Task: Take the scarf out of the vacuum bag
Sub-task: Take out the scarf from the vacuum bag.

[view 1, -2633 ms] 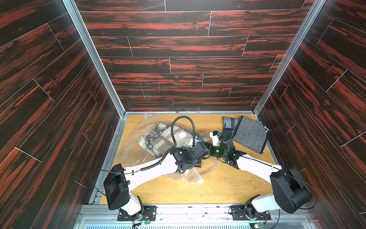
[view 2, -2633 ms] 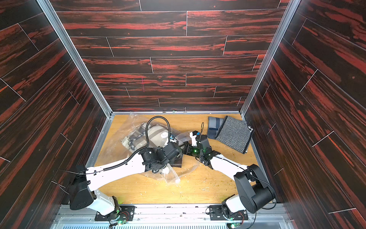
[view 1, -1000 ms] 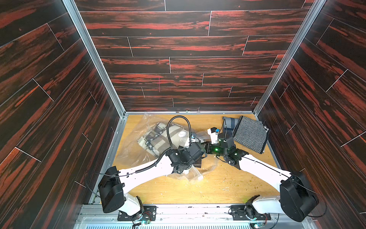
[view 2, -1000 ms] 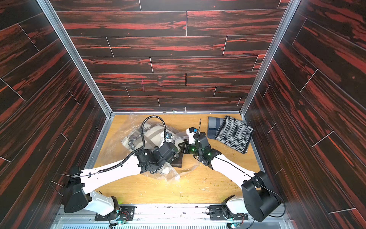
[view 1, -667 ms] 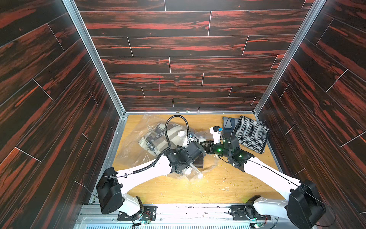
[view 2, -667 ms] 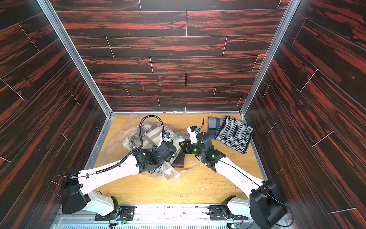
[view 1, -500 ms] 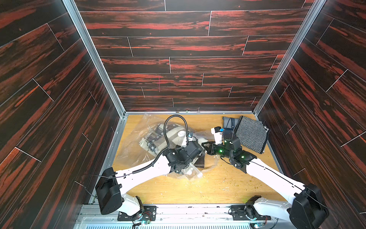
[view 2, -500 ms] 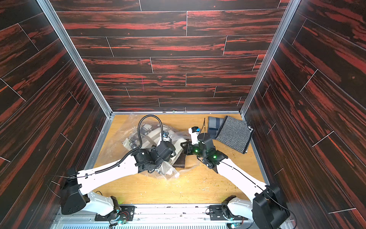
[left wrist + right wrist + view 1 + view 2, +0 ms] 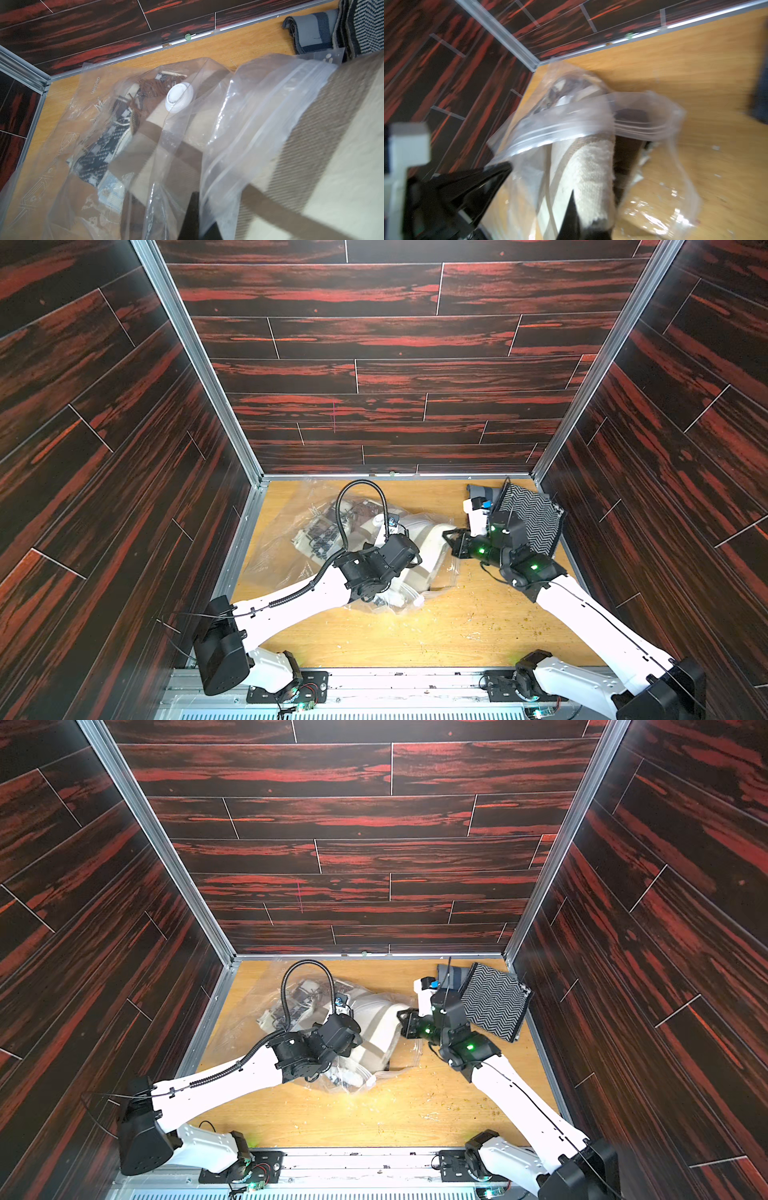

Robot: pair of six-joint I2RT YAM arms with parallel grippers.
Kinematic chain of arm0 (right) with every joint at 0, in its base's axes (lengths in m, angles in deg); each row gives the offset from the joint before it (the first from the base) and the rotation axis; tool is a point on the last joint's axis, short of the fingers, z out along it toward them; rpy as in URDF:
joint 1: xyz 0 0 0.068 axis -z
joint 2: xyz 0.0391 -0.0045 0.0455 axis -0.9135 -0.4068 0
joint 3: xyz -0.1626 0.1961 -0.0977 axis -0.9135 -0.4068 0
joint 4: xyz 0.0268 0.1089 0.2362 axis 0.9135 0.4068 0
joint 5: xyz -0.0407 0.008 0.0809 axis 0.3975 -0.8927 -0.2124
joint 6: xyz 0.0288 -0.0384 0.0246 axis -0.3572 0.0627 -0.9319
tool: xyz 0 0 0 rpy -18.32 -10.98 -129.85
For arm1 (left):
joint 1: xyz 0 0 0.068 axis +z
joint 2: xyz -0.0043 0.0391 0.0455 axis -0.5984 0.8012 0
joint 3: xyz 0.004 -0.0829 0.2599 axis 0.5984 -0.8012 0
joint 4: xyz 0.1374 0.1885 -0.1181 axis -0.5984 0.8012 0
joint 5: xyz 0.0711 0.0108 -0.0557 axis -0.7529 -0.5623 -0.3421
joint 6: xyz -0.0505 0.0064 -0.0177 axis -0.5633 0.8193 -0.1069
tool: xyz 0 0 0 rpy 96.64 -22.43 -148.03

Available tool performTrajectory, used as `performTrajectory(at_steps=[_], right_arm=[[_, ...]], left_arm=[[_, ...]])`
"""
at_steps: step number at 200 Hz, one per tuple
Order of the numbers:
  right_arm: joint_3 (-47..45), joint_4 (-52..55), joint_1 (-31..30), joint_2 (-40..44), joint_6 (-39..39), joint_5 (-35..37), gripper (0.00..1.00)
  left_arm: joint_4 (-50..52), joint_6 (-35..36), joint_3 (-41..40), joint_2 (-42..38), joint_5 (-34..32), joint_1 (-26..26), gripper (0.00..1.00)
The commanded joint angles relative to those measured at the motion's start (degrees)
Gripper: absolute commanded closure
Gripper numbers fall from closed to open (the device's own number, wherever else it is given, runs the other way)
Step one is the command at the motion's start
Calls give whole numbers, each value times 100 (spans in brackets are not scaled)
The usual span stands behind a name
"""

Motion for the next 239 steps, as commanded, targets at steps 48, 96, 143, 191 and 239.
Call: performTrajectory(at_steps=[48, 96, 143, 191, 239], right_arm=[[544, 1819, 444, 7, 277, 783, 100], [491, 2455, 918, 134, 397, 1005, 100], [805, 3169, 1520, 65, 641, 1294, 100], [981, 3445, 2018, -110, 847, 1623, 100], [1237, 3654, 2519, -362, 1061, 1843, 100]], left_arm=[[37, 304, 22, -106, 33, 38, 100], [-193, 478, 83, -66, -99, 35, 100], [-446, 361, -17, 1, -339, 68, 100], [-442, 203, 123, 267, -533, 175, 100], [-484, 260, 215, 306, -568, 218, 100]])
